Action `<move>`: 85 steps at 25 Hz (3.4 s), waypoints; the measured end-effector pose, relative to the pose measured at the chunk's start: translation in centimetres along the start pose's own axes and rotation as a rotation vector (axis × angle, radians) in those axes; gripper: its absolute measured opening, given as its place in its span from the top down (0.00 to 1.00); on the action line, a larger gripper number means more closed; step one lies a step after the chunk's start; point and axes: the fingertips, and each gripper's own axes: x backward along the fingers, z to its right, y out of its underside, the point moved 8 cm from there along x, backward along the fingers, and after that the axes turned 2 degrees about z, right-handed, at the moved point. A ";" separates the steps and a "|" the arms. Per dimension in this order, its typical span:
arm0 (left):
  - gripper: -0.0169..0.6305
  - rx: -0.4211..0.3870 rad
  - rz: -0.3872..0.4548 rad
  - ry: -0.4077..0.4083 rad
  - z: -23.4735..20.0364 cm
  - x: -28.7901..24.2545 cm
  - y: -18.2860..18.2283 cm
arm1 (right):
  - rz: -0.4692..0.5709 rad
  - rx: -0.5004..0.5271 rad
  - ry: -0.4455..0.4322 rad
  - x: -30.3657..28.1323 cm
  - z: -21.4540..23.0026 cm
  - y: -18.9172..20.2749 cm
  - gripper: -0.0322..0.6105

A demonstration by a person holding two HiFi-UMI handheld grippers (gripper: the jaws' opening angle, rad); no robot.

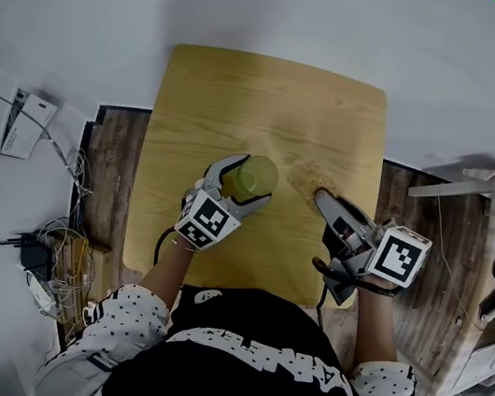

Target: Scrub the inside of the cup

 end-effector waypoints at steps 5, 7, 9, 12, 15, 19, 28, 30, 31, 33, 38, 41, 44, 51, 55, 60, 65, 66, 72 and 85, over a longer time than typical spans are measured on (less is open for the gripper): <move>0.40 0.030 -0.005 -0.013 -0.2 0.5 0.4 | -0.011 -0.003 -0.010 -0.3 -0.2 0.1 0.86; 0.40 0.042 -0.006 -0.019 -0.4 0.6 0.5 | -0.017 0.010 -0.013 -0.4 -0.4 0.0 0.86; 0.40 0.047 -0.008 -0.021 -0.4 0.8 0.8 | -0.018 0.004 -0.012 -0.4 -0.5 0.1 0.86; 0.40 0.046 -0.009 -0.022 -0.4 0.8 0.7 | -0.015 -0.014 -0.008 -0.3 -0.5 0.2 0.86; 0.40 0.055 -0.008 -0.028 -0.5 0.8 0.4 | -0.017 -0.004 -0.009 -0.3 -0.6 0.0 0.86; 0.40 0.073 -0.012 -0.041 -0.8 0.9 0.5 | -0.021 0.005 -0.008 -0.4 -0.6 0.0 0.86; 0.38 0.074 -0.011 -0.076 -1.0 1.4 0.7 | -0.014 -0.019 -0.009 -0.3 -0.6 0.2 0.86; 0.38 0.087 0.005 -0.080 -1.0 1.9 0.6 | -0.016 -0.015 -0.013 -0.4 -0.7 0.4 0.86; 0.38 0.098 0.014 -0.082 -1.0 2.2 0.6 | -0.017 -0.013 -0.015 -0.5 -0.8 0.5 0.86; 0.38 0.115 0.024 -0.087 -1.1 2.7 0.6 | -0.019 -0.010 -0.015 -0.7 -1.0 0.6 0.86; 0.38 0.141 0.028 -0.097 -0.8 3.6 0.8 | -0.024 0.016 -0.034 -0.9 -1.5 0.6 0.86; 0.38 0.154 0.038 -0.111 -0.5 4.7 0.8 | -0.031 0.066 -0.048 -1.1 -2.1 0.4 0.86; 0.38 0.169 0.048 -0.140 -0.2 5.7 0.8 | -0.023 0.018 -0.045 -0.7 -1.9 1.2 0.86; 0.38 0.194 0.068 -0.215 0.9 7.7 0.6 | -0.006 0.071 -0.047 0.2 -2.3 1.7 0.86; 0.49 0.176 0.065 -0.254 1.9 8.9 0.0 | -0.009 0.108 -0.048 0.8 -2.6 2.1 0.86; 0.71 0.155 0.041 -0.300 3.6 10.1 -0.7 | -0.019 0.114 -0.039 1.8 -2.3 3.3 0.86; 0.88 0.156 0.056 -0.359 6.0 11.6 -1.9 | -0.028 0.137 -0.065 2.9 -2.3 4.0 0.86; 0.93 0.154 0.056 -0.373 6.4 12.0 -2.2 | -0.028 0.149 -0.078 3.0 -2.5 4.1 0.86; 0.97 0.111 0.041 -0.415 8.3 14.3 -4.2 | -0.010 0.196 -0.102 3.4 -3.3 5.0 0.86; 0.97 0.057 0.114 -0.498 7.9 19.8 -8.8 | 0.114 0.402 -0.049 3.2 -6.8 5.1 0.86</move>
